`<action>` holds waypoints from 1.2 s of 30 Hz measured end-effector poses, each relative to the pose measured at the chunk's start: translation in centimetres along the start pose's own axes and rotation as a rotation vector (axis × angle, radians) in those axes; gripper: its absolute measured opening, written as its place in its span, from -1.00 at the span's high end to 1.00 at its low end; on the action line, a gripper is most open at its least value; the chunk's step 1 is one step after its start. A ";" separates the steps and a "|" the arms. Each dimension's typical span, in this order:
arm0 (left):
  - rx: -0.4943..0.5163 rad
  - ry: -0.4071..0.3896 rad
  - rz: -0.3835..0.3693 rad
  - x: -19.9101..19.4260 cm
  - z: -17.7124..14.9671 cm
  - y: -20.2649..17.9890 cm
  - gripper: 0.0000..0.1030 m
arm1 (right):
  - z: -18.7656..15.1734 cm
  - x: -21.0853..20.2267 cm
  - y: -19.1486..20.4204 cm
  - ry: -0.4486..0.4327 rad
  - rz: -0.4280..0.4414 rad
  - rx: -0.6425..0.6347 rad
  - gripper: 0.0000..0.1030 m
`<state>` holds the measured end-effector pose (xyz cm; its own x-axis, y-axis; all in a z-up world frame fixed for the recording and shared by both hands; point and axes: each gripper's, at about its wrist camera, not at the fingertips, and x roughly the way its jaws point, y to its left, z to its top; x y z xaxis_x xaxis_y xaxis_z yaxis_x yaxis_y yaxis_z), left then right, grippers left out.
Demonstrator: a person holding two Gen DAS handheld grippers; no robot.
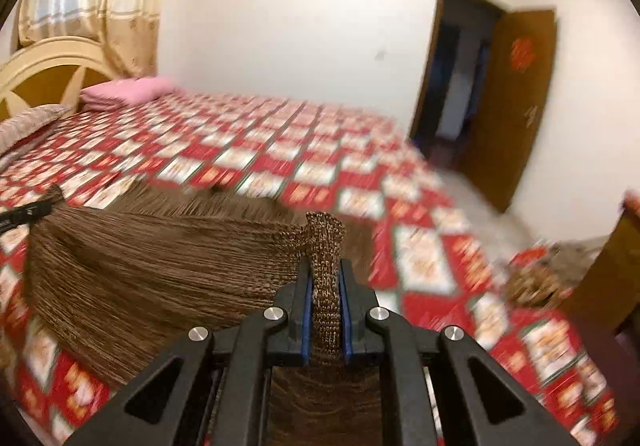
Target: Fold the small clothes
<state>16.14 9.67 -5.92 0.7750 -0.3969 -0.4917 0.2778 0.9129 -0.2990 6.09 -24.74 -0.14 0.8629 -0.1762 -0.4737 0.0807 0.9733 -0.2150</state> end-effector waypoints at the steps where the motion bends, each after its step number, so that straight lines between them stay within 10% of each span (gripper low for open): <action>1: -0.006 -0.001 0.004 0.5 0.3 0.1 0.76 | 0.6 0.2 0.1 -0.019 -0.024 -0.007 0.79; 18: -0.050 0.052 0.058 14.9 7.9 0.9 0.76 | 6.1 14.1 -0.4 0.029 -0.105 -0.002 0.79; 25: -0.092 0.214 0.178 22.4 6.3 2.3 0.61 | 2.4 23.6 -1.2 0.214 -0.168 0.038 0.79; 27: -0.225 0.240 0.200 22.7 6.3 5.0 0.27 | 2.3 24.2 -1.3 0.250 -0.175 0.042 0.77; 31: -0.366 0.214 0.197 20.9 6.9 8.4 0.23 | 2.1 24.4 -0.4 0.270 -0.291 -0.015 0.28; 36: -0.153 0.253 0.235 17.0 6.7 6.2 0.23 | 2.8 23.2 -1.7 0.207 -0.174 0.042 0.09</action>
<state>34.84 9.17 -10.66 0.6378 -0.2069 -0.7419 0.0065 0.9646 -0.2635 27.33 -30.08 -8.39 0.7143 -0.3632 -0.5982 0.2427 0.9303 -0.2750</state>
